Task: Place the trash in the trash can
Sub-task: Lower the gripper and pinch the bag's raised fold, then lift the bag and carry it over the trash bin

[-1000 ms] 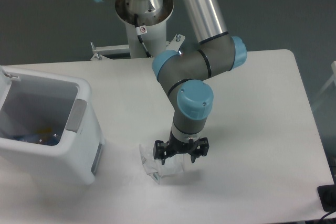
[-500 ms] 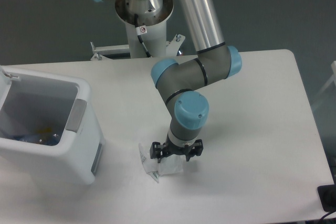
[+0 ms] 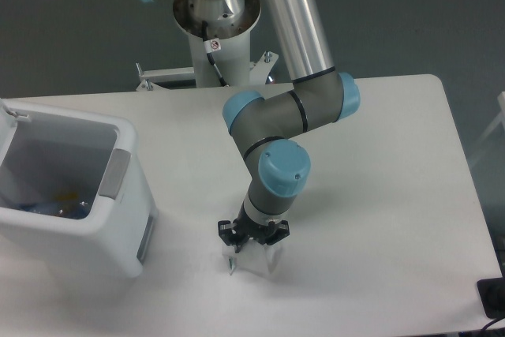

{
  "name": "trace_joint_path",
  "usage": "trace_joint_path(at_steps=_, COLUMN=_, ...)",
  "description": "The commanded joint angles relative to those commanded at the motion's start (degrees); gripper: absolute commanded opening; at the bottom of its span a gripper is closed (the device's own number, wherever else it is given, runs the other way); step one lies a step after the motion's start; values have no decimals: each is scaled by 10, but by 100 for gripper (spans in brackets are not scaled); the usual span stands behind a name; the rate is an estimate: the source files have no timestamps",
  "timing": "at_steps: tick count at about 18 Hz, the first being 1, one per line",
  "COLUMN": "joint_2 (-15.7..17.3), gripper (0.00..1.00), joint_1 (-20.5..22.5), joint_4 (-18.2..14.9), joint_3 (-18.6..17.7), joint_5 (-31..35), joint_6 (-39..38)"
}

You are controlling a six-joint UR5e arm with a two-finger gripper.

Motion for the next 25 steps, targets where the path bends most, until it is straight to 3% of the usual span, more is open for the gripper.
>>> trace_joint_path(at_steps=6, joint_2=27, gripper=0, joint_1=-3, joint_4=-3, joint_3=26, joint_5=-28, joint_6=-3)
trace_joint_path(at_steps=10, joint_2=81, gripper=0, joint_1=-3, joint_4=-3, joint_3=33, joint_5=-82, joint_6=-11)
trace_joint_path(at_steps=14, joint_2=160, gripper=0, joint_1=-2, joint_4=-3, joint_3=33, joint_5=-163, joint_6=-32)
trace_joint_path(at_steps=20, joint_2=215, gripper=0, joint_1=-8, joint_4=-3, joint_3=37, joint_5=-224, joint_6=-43)
trace_joint_path(at_steps=25, joint_2=269, gripper=0, joint_1=-40, joint_4=-2, joint_3=33, joint_5=-242, joint_6=-74)
